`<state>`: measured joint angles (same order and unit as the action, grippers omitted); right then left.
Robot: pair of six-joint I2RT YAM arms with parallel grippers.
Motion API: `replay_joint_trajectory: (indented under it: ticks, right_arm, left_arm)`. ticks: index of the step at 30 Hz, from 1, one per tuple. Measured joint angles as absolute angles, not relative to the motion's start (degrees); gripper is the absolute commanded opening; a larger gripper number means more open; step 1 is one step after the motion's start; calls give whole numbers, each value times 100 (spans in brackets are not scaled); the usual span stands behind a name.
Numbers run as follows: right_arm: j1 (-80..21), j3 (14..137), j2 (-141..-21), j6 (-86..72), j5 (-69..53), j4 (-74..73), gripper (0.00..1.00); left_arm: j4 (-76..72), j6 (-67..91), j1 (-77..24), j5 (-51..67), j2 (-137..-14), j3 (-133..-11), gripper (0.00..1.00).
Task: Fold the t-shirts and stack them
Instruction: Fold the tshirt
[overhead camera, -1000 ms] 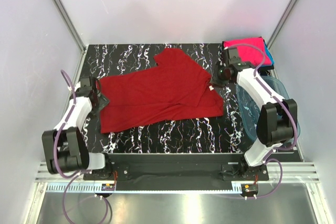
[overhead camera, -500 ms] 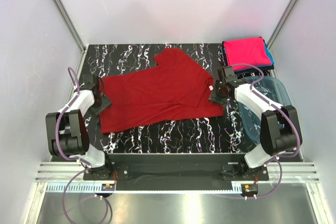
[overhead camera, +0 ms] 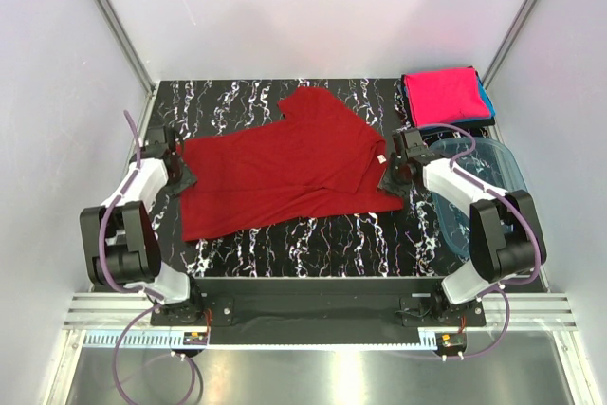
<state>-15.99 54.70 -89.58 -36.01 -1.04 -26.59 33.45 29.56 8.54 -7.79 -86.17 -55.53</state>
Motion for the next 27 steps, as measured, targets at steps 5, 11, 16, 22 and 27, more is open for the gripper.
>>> replay_joint_trajectory:
  ticks: [5,11,16,22,27]
  right_arm:
    - [-1599,5463,-8958,-3592,-91,-2620,33]
    - [-1599,5275,-8812,-3601,-60,-2587,32]
    - [-1597,5199,-8803,-3601,-30,-2561,31]
    - [-1599,5142,-8803,-3597,99,-2526,31]
    - [-1599,5116,-8803,-3588,207,-2499,31]
  left_arm:
    - [3273,2670,854,-681,-9070,-5623,46]
    - [3238,2530,854,-666,-9518,-5680,38]
    - [3229,2528,851,-663,-9609,-5736,2]
    - [3332,2506,854,-805,-9511,-5776,0]
    - [3343,2512,854,-1009,-9286,-5776,0]
